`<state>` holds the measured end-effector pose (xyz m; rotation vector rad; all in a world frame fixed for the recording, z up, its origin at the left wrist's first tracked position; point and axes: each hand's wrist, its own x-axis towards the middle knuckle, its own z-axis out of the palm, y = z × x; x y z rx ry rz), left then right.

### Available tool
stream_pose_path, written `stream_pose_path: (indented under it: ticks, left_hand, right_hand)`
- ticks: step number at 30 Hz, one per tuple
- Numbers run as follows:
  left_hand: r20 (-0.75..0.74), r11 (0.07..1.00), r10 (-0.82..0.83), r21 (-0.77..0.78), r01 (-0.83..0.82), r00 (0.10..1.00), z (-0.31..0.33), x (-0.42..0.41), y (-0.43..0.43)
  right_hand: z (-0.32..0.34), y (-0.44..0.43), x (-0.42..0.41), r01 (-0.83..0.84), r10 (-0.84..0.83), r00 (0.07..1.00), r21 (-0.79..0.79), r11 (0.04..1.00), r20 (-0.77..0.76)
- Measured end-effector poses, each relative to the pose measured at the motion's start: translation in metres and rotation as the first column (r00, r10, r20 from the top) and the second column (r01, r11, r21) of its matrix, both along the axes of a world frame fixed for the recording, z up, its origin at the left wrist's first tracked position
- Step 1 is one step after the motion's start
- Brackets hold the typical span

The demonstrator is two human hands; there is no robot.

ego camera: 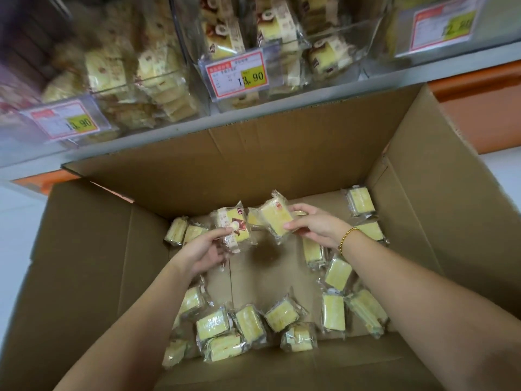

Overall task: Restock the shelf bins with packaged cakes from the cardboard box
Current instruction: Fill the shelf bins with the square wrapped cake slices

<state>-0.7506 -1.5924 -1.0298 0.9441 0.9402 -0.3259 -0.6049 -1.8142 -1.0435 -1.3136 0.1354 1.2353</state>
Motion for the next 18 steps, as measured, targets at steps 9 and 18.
stream_pose_path:
  ticks: [9, 18]
  left_hand:
    - [0.322, 0.963, 0.255, -0.171, -0.209, 0.912, 0.095, 0.005, -0.007]
    - [0.252, 0.572, 0.550, -0.809, -0.139, 0.796, 0.159, -0.010, -0.032]
  right_hand:
    - [0.098, 0.012, 0.025, 0.010, -0.044, 0.989, 0.244, 0.970, 0.139]
    - [0.191, 0.013, -0.006, -0.112, 0.008, 0.636, 0.082, 0.990, 0.772]
